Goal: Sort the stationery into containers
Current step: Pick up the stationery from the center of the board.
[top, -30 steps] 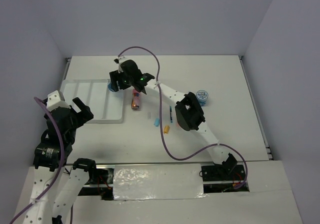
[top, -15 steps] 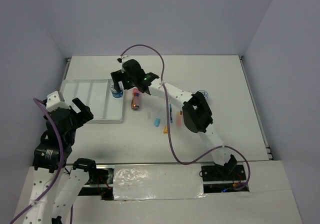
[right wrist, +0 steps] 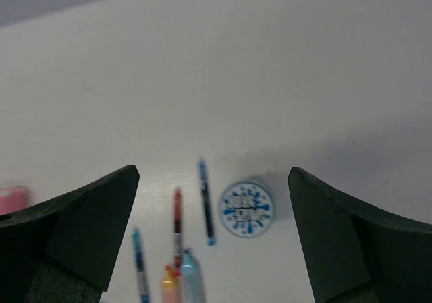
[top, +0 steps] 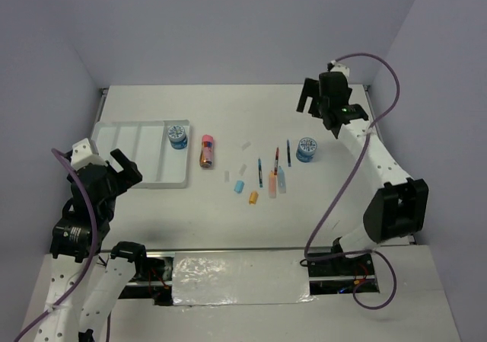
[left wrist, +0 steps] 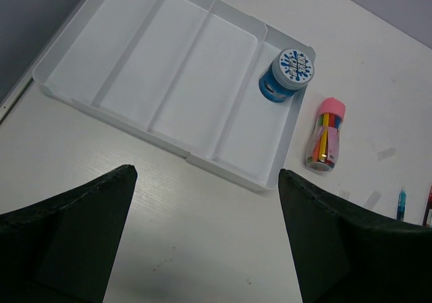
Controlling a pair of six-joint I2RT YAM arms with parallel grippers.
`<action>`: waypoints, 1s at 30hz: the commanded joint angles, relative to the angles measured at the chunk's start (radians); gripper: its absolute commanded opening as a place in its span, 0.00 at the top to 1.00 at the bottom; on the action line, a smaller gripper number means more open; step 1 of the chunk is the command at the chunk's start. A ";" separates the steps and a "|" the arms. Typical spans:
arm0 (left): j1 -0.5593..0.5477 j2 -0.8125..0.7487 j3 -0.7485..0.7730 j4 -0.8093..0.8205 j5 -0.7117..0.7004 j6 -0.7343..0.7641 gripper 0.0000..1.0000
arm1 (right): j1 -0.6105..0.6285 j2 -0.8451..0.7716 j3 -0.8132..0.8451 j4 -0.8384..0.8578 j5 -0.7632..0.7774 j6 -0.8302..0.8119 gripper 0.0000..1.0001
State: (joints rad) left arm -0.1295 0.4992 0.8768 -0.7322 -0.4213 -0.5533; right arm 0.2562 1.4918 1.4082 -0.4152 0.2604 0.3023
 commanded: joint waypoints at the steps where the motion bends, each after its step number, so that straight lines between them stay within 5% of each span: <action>1: 0.001 0.012 0.002 0.036 -0.010 0.004 0.01 | -0.043 0.088 -0.095 -0.108 0.033 -0.035 0.00; 13: 0.001 0.041 -0.002 0.051 0.032 0.023 0.01 | -0.066 0.303 -0.058 -0.063 -0.035 -0.022 0.00; 25: 0.001 0.038 -0.001 0.050 0.030 0.023 0.01 | -0.052 0.274 -0.172 -0.028 -0.027 0.009 0.05; 26: 0.001 0.036 -0.002 0.051 0.030 0.024 0.01 | -0.051 0.268 -0.182 -0.027 -0.027 0.011 0.07; 30: 0.001 0.035 -0.002 0.051 0.032 0.023 0.01 | -0.049 0.245 -0.202 -0.016 -0.027 0.014 0.45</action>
State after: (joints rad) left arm -0.1295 0.5396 0.8768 -0.7277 -0.3985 -0.5495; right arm 0.1986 1.7996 1.2179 -0.4610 0.2226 0.3069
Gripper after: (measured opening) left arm 0.994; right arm 0.729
